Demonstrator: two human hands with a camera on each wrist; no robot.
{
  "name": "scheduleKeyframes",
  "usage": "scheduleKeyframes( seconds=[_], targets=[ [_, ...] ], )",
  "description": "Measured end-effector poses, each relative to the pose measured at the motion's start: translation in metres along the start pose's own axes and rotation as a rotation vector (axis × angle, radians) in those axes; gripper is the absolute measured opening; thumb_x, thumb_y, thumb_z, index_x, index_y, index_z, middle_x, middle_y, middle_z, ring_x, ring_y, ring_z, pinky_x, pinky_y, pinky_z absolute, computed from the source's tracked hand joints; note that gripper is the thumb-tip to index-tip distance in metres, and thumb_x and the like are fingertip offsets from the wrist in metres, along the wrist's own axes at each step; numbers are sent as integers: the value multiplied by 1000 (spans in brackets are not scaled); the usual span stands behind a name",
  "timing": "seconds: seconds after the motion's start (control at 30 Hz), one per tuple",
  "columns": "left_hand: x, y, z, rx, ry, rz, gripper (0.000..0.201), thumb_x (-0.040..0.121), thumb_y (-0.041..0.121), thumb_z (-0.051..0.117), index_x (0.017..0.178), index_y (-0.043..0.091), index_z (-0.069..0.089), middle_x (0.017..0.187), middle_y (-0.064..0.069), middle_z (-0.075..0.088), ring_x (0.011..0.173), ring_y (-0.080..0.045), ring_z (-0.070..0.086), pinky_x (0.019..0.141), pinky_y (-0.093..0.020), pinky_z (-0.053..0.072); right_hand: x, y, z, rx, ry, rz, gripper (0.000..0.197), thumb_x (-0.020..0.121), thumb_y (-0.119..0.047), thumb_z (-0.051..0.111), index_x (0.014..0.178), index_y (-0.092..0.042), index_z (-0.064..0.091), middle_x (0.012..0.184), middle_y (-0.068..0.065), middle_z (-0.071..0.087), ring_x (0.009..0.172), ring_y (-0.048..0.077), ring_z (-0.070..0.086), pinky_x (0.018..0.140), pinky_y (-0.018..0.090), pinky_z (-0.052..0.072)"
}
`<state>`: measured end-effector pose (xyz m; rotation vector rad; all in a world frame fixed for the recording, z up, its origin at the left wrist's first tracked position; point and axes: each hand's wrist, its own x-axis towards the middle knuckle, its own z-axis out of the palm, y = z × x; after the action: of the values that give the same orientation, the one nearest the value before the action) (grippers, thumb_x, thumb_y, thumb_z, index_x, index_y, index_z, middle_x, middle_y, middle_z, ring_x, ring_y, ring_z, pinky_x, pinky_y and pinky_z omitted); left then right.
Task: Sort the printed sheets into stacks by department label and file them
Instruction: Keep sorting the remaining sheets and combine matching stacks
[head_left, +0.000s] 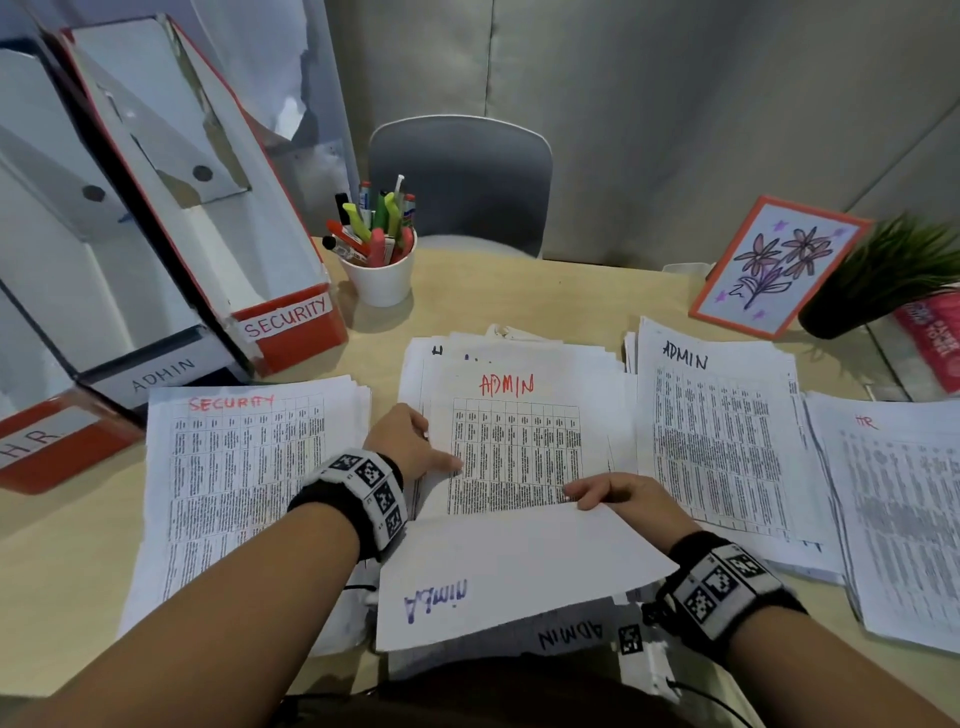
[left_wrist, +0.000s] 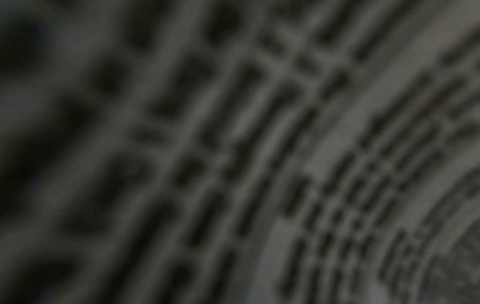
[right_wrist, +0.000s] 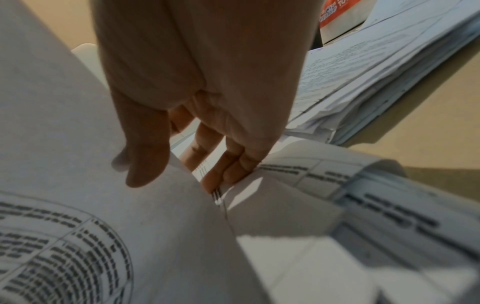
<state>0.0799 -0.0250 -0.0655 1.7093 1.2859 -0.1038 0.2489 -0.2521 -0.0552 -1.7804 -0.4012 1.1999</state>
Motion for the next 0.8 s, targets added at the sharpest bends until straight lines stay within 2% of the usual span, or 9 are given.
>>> scheduleKeyframes(
  seconds=[0.2,0.3,0.4,0.47,0.53,0.63,0.7,0.73,0.8],
  targets=[
    [0,-7,-9,-21,3,31,56,51,19,93,88,18,51,90,-3,65,86,-20,62,78,-33,49,0,1,0,46,-5,-12,21,79,17,61,66,0,62,80,-4,74,71,7,70,57,16,51],
    [2,-16,-17,-107,-5,38,41,59,15,90,86,15,58,87,-4,68,84,-22,66,78,-32,52,2,1,-5,56,9,-5,18,80,14,61,70,0,62,84,1,74,73,14,70,58,21,53],
    [-2,-18,-22,-184,-75,23,25,71,8,81,89,15,64,90,-7,73,85,-25,70,82,-38,56,5,6,-7,148,48,27,24,80,19,53,71,-1,63,85,11,71,70,23,64,58,26,52],
    [-4,-19,-24,-240,-139,8,18,77,2,74,90,13,68,90,-12,74,81,-28,69,76,-37,57,5,10,-3,163,82,24,29,77,22,52,69,-3,62,81,13,69,62,18,59,51,21,46],
    [-4,-21,-26,-245,-179,8,14,79,-6,65,88,4,70,87,-17,72,72,-28,66,65,-31,54,6,12,0,164,106,13,25,75,19,63,65,-5,61,83,14,67,63,16,59,50,19,46],
    [-4,-23,-27,-238,-204,7,17,77,-17,49,79,-11,65,62,-18,62,52,-25,56,56,-27,45,10,13,1,174,152,-5,25,68,16,71,61,-5,60,100,15,67,83,24,63,71,29,52],
    [-9,-23,-30,-248,-229,17,12,74,-15,53,74,-9,63,54,-9,60,49,-21,52,45,-21,42,9,11,3,204,186,-9,29,62,13,77,58,-8,58,102,8,65,82,22,62,72,28,52],
    [-11,-23,-31,-252,-258,34,8,74,-11,58,73,-9,66,61,-6,63,56,-19,53,47,-21,42,9,11,3,187,196,-20,30,64,13,76,59,-9,57,102,6,65,79,20,62,67,24,52],
    [-12,-25,-34,-233,-321,59,22,81,-10,59,78,1,77,89,0,70,76,-15,61,60,-19,50,6,9,3,68,183,-40,22,73,15,69,71,-7,64,104,2,64,76,15,60,59,19,50]
  ],
)
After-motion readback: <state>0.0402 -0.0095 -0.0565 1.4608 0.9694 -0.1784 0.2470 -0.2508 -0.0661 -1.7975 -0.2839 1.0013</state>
